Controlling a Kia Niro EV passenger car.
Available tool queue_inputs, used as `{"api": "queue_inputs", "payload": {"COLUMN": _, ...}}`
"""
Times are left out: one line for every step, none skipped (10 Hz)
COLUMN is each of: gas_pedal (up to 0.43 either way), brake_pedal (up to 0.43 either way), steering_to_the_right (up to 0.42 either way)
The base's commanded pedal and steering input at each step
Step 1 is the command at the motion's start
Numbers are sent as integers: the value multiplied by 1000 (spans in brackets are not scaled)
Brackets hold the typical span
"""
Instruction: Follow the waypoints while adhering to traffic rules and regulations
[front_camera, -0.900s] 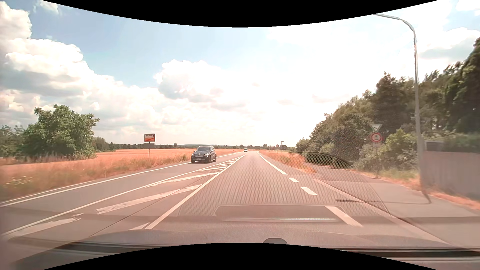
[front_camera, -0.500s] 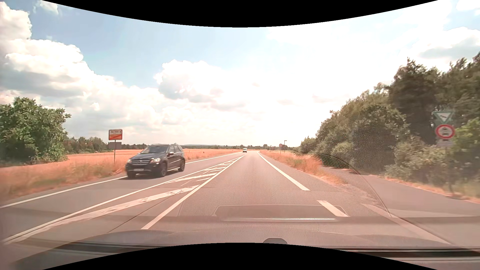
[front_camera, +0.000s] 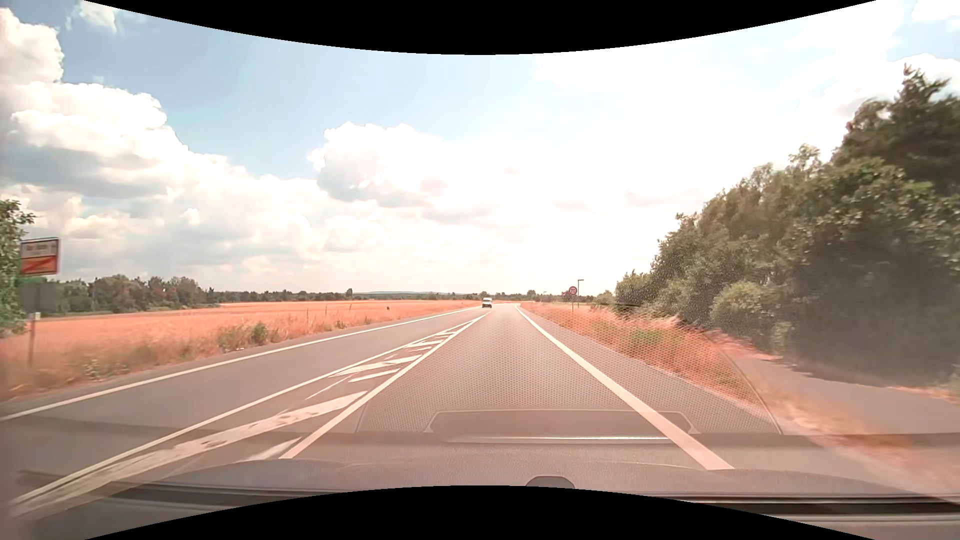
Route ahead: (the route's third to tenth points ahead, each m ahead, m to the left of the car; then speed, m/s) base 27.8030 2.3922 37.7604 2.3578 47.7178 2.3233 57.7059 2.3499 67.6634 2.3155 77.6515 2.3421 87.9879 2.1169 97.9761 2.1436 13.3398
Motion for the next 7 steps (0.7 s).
{"api": "queue_inputs", "payload": {"gas_pedal": 130, "brake_pedal": 0, "steering_to_the_right": -3}}
{"api": "queue_inputs", "payload": {"gas_pedal": 138, "brake_pedal": 0, "steering_to_the_right": -3}}
{"api": "queue_inputs", "payload": {"gas_pedal": 150, "brake_pedal": 0, "steering_to_the_right": -4}}
{"api": "queue_inputs", "payload": {"gas_pedal": 157, "brake_pedal": 0, "steering_to_the_right": -3}}
{"api": "queue_inputs", "payload": {"gas_pedal": 169, "brake_pedal": 0, "steering_to_the_right": -3}}
{"api": "queue_inputs", "payload": {"gas_pedal": 189, "brake_pedal": 0, "steering_to_the_right": -3}}
{"api": "queue_inputs", "payload": {"gas_pedal": 189, "brake_pedal": 0, "steering_to_the_right": -3}}
